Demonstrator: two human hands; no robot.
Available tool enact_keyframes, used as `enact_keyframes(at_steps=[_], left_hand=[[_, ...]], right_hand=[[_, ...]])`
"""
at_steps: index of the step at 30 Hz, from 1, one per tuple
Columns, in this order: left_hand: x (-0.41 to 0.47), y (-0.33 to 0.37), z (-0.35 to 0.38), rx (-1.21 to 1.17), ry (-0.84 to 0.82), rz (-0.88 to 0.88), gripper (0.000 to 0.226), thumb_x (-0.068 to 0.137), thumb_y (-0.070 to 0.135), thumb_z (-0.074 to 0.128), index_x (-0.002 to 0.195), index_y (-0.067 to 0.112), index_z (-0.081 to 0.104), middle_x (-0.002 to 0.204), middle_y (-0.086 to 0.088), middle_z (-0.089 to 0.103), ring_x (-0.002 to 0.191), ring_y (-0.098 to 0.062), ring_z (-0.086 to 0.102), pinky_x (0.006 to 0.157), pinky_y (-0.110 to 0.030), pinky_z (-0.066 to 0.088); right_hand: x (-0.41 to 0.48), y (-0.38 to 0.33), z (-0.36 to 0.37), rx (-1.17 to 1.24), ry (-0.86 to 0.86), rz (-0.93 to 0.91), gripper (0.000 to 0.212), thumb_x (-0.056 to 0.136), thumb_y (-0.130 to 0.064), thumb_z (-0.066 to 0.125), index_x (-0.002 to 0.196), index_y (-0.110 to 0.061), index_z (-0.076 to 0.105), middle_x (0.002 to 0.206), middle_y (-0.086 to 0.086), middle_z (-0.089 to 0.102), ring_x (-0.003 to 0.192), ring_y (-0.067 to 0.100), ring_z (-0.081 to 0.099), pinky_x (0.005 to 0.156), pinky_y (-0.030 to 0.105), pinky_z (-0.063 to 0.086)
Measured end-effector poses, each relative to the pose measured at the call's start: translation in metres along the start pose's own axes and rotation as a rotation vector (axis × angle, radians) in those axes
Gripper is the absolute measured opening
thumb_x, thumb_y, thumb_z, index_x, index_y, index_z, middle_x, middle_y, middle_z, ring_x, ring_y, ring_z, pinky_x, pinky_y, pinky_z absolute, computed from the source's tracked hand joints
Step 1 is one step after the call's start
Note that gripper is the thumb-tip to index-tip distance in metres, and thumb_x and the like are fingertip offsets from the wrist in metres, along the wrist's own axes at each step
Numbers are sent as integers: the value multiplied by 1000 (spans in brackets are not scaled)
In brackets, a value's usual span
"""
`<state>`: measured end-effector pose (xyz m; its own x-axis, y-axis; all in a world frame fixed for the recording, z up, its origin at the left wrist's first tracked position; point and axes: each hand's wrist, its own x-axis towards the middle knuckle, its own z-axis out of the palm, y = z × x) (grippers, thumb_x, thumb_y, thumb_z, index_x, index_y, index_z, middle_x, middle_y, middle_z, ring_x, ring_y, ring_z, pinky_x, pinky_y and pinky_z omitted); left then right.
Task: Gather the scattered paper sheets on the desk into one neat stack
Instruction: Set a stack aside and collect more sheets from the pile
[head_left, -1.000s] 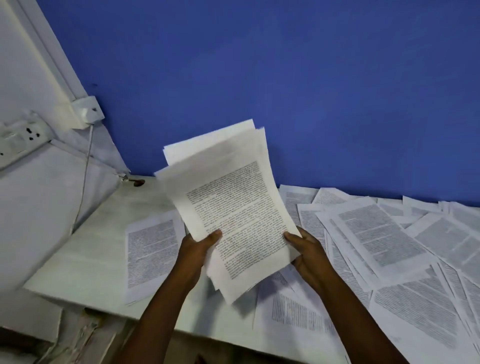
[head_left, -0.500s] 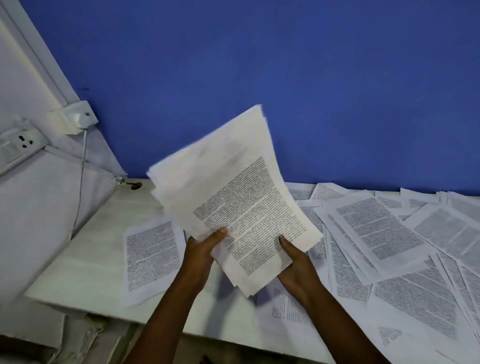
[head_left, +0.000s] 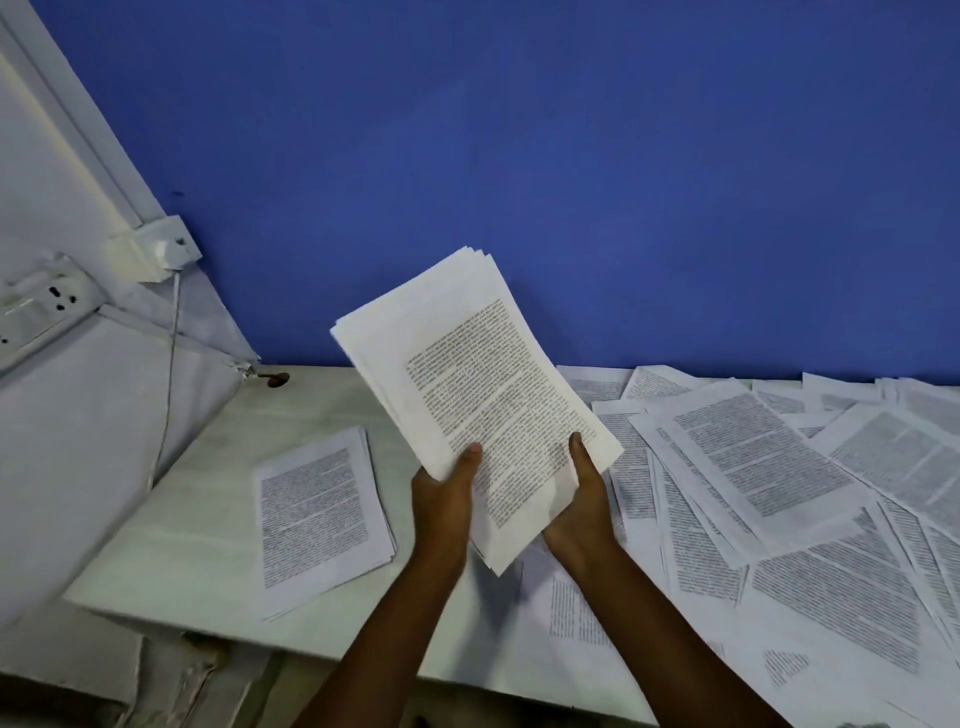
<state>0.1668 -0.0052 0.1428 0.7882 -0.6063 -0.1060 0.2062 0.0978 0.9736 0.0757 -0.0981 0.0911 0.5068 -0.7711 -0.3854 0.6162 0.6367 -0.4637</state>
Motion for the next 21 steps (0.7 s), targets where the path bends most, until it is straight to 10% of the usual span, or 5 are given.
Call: enact_keyframes(at_steps=[8,15,21], left_hand=[[-21,-20,-9,201,-38,-19,31,86,10,74,114,21,67,101,15,71,90,2,67,70,-9,53],[43,53,-74,90,120,30,27,98,21,60,125,18,62,119,-2,71,97,-17,71,74,-35,59],[85,113,-79,517,-33,-2,48,96,51,54,135,22,51,143,-5,55,124,-28,58,102,-49,50]], right_hand=[[-1,-7,-29,-247,-69,-73,50,88,-17,66,137,-10,55,132,15,64,122,36,60,101,54,50],[-4,-45,-71,-304,-29,33,35,91,-5,62,126,-10,63,124,17,68,112,36,67,93,56,54],[-10,-52,-74,-244,-76,123,26,93,-8,59,118,-12,65,106,14,74,88,30,74,72,46,62]])
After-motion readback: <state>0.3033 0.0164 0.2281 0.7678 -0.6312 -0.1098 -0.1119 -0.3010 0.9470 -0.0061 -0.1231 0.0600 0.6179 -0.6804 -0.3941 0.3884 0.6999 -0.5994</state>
